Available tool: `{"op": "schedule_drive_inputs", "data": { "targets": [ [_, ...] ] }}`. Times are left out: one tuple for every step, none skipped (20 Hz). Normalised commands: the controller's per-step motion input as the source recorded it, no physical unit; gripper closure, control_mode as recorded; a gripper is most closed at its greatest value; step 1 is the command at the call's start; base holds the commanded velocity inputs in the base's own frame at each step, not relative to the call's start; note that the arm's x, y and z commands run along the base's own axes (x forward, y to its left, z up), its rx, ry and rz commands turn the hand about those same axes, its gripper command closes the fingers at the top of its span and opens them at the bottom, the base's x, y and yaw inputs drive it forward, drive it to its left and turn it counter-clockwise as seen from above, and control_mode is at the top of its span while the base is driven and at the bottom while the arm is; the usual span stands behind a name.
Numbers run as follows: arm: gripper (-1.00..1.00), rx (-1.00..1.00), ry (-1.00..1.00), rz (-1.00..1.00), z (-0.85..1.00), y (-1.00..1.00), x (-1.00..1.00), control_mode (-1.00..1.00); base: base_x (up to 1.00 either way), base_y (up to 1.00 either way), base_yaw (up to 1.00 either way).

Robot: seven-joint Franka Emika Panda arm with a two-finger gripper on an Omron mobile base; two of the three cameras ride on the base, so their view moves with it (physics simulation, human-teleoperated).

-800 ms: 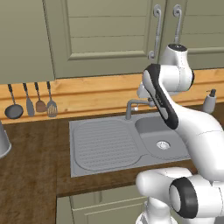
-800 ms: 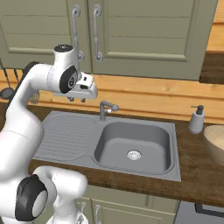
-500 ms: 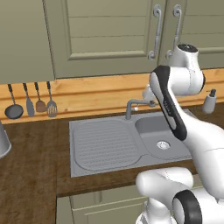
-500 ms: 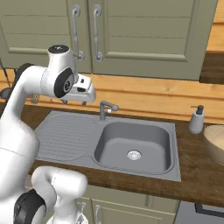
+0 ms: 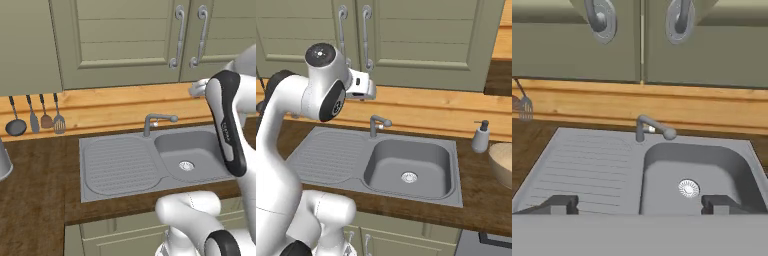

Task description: Open the cabinet, pick up the bread from the cabinet and place it in the basket. Then move the basket to the dining counter.

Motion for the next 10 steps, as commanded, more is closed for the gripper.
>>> {"op": "schedule_drive_inputs", "data": {
  "targets": [
    [-1.00, 0.03, -0.24, 0.01, 0.96, -0.44, 0.00, -1.00, 0.00, 0.00, 0.00],
    [-1.00, 0.03, -0.23, 0.01, 0.94, -0.38, 0.00, -1.00, 0.00, 0.00, 0.00],
    [-1.00, 0.05, -0.21, 0.01, 0.93, -0.31, 0.02, -1.00, 0.00, 0.00, 0.00],
    [-1.00, 0.04, -0.22, 0.00, 0.93, -0.17, 0.15, -1.00, 0.00, 0.00, 0.00],
    [-1.00, 0.02, -0.21, 0.00, 0.89, -0.12, 0.14, -1.00, 0.00, 0.00, 0.00],
    [-1.00, 0.00, -0.23, 0.00, 0.76, 0.00, 0.11, -1.00, 0.00, 0.00, 0.00],
    [-1.00, 0.01, -0.24, 0.00, 0.77, -0.02, 0.19, -1.00, 0.00, 0.00, 0.00],
    [-1.00, 0.03, -0.21, 0.00, 0.71, 0.00, 0.24, -1.00, 0.00, 0.00, 0.00],
    [-1.00, 0.00, -0.23, -0.01, 0.74, 0.00, 0.26, -1.00, 0.00, 0.00, 0.00],
    [-1.00, 0.00, -0.25, -0.03, 0.74, 0.00, 0.26, -1.00, 0.00, 0.00, 0.00]
  ]
}}
